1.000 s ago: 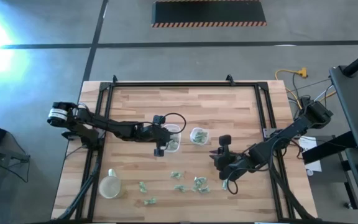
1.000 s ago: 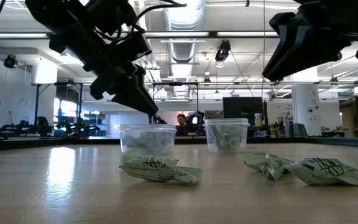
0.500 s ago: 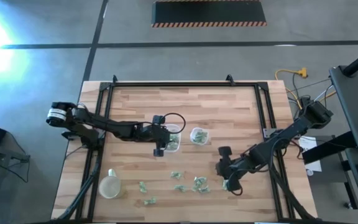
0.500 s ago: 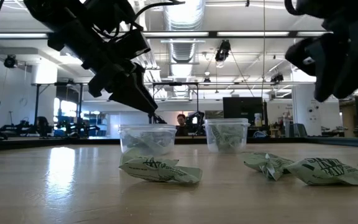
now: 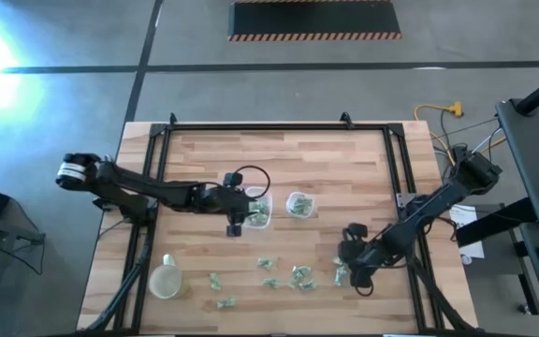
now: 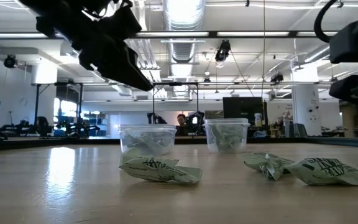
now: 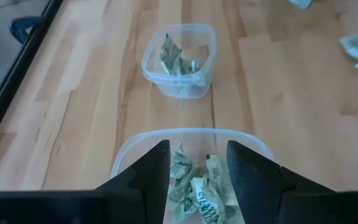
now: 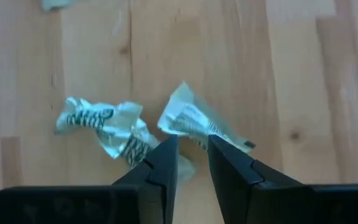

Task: Pick and place items into bin
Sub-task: Put the white stevia packet into the right transparent bin

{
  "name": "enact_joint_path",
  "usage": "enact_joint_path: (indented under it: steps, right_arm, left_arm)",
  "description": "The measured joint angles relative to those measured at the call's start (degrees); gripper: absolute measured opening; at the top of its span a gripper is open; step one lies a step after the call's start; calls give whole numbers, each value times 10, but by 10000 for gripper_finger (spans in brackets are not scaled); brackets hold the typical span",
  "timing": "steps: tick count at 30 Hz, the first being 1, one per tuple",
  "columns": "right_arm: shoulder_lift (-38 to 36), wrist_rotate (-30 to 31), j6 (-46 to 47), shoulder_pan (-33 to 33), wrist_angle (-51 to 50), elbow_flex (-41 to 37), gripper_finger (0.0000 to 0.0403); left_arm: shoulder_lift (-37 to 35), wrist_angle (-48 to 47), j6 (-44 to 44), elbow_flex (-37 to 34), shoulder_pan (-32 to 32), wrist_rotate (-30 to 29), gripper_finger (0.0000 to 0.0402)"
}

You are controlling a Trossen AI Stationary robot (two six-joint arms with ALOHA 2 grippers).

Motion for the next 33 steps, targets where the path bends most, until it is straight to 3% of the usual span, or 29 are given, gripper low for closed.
enact_joint_path:
  steps: [33]
  right_arm:
    - [1,85,-73,7,11,-9,113]
  left_arm:
    - [-5,-5,1,-1,-11,1,142]
